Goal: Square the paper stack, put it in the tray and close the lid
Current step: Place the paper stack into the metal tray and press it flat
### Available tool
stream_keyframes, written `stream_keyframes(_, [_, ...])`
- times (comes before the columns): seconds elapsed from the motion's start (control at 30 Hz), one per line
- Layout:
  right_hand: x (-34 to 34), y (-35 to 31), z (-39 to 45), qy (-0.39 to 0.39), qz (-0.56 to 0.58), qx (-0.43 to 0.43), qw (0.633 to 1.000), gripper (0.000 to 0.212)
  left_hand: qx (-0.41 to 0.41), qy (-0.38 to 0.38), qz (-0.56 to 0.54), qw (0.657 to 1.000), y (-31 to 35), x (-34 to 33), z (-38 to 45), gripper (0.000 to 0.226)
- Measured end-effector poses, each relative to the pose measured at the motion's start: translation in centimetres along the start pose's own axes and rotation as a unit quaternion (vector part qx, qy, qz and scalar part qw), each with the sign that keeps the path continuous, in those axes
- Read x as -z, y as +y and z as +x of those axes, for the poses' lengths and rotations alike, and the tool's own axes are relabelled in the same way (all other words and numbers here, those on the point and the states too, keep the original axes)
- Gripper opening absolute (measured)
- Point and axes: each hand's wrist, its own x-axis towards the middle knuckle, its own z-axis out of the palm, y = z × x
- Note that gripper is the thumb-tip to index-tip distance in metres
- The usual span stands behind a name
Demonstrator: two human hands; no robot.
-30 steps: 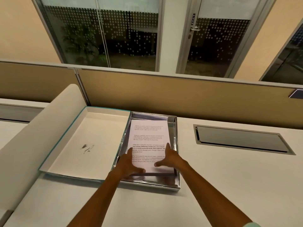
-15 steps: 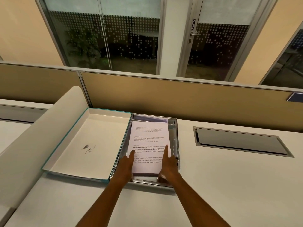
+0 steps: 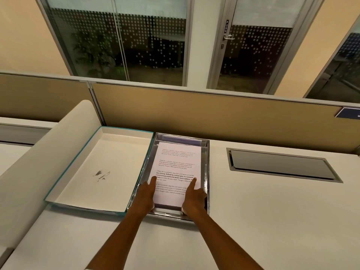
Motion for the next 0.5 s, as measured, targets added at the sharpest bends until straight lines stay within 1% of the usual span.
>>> stream_keyframes(0.07, [0.0, 0.0, -0.2, 0.006, 0.001, 0.002, 1.0, 0.067, -0.013, 0.0, 0.008, 1.0, 0.2, 0.1, -0.3, 0.093])
stream_keyframes(0.1, [-0.1, 0.1, -0.1, 0.003, 0.001, -0.002, 1.0, 0.069, -0.006, -0.001, 0.012, 1.0, 0.2, 0.0, -0.3, 0.093])
stream_keyframes(0.13, [0.1, -0.1, -0.5, 0.009, 0.021, -0.015, 1.0, 0.069, -0.006, -0.002, 0.006, 1.0, 0.3, 0.1, -0.4, 0.091])
stream_keyframes(0.17, [0.0, 0.0, -0.6, 0.02, 0.064, -0.032, 0.997, 0.072, -0.011, 0.002, 0.004, 1.0, 0.2, 0.0, -0.4, 0.089])
stream_keyframes(0.27, [-0.4, 0.4, -0.9, 0.032, 0.124, -0.032, 0.991, 0.079, -0.017, 0.007, 0.027, 0.999, 0.1, 0.0, -0.3, 0.091])
stream_keyframes(0.33, [-0.6, 0.9, -0.9, 0.019, 0.161, -0.028, 0.986, 0.081, -0.021, 0.009, 0.026, 0.999, 0.0, 0.0, -0.4, 0.091])
stream_keyframes(0.5, [-0.3, 1.3, -0.5, -0.037, 0.236, -0.05, 0.97, 0.082, -0.024, 0.014, 0.036, 0.999, 0.1, 0.0, -0.6, 0.088])
